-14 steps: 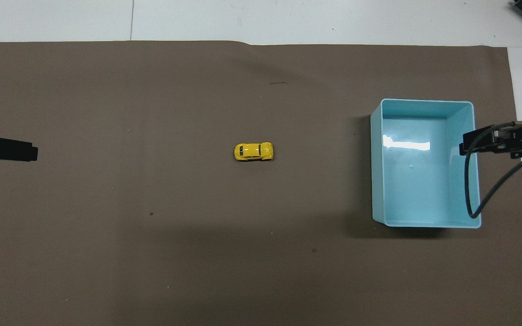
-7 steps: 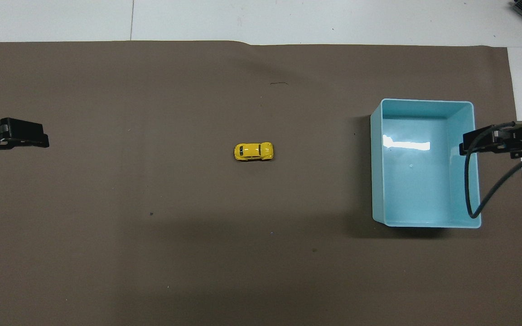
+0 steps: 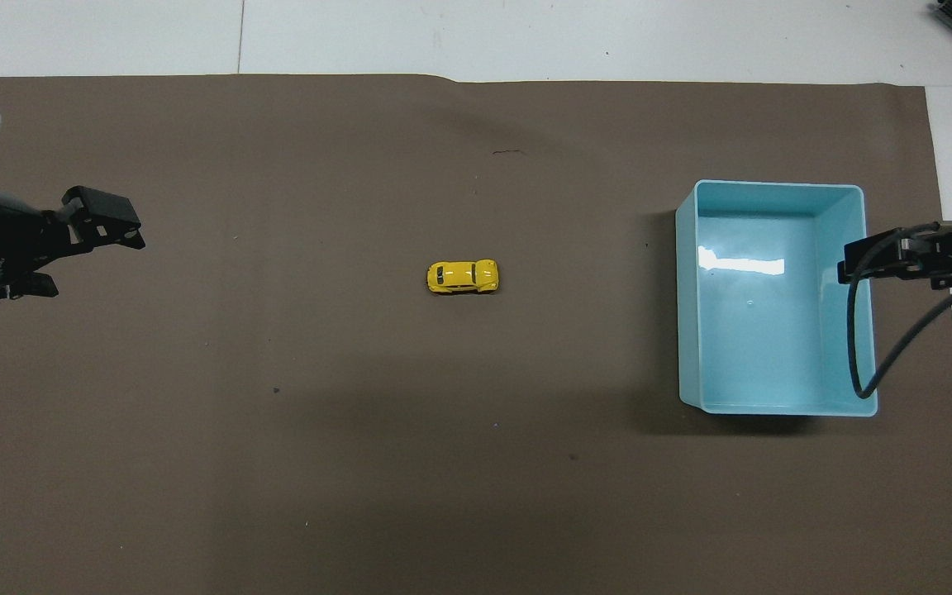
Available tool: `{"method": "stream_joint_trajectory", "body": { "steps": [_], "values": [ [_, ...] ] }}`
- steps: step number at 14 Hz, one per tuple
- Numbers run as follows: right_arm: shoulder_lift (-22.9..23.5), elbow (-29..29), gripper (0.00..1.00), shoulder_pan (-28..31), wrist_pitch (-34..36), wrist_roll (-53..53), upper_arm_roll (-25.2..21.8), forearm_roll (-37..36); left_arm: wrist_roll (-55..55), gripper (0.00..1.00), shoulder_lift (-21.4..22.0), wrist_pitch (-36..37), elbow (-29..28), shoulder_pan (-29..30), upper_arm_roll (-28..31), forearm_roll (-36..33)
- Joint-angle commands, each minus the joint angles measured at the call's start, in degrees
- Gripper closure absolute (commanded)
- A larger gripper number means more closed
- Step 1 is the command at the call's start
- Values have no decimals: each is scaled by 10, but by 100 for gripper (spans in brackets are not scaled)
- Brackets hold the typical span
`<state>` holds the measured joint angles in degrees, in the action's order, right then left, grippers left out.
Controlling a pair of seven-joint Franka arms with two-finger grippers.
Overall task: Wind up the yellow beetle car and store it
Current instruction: 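Move the left gripper out over the yellow toy car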
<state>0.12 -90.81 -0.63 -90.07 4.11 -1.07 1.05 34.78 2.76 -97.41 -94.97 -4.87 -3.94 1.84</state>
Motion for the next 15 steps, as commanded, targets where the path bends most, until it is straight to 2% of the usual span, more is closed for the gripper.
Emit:
{"method": "stream_joint_trajectory", "body": {
  "steps": [1, 8, 15],
  "values": [
    [1, -2, 0, 8, -6, -10, 5, 4, 61, 0, 3, -18, -12, -12, 6, 4],
    [1, -2, 0, 8, -6, -10, 5, 4, 293, 0, -15, -56, -24, -52, 6, 5],
    [1, -2, 0, 8, -5, -10, 5, 4, 649, 0, -69, -111, -21, -117, 8, 3]
  ]
}}
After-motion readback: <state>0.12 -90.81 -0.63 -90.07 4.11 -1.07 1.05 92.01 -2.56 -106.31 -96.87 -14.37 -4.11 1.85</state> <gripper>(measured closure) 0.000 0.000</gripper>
